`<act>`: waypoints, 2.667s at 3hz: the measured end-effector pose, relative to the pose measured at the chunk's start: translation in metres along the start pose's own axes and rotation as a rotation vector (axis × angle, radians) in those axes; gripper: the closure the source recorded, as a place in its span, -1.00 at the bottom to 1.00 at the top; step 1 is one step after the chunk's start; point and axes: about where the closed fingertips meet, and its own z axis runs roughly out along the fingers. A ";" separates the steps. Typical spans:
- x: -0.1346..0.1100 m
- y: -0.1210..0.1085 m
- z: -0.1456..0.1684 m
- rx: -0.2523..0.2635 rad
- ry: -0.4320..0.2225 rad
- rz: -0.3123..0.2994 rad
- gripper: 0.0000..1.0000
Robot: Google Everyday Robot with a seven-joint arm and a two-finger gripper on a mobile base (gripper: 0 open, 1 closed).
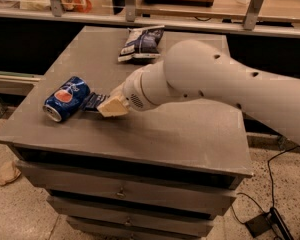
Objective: Move rxbar blueberry near pepsi can
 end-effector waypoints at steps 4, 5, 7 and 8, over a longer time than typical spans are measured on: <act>0.013 0.013 0.023 -0.054 -0.008 0.088 -0.91; 0.015 0.010 0.022 -0.053 -0.017 0.107 -1.00; 0.023 -0.058 -0.025 0.142 -0.096 0.151 -1.00; 0.036 -0.093 -0.056 0.271 -0.103 0.147 -1.00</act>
Offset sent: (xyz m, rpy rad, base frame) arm -0.0039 0.0146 -0.0273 0.0573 0.0911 -0.0123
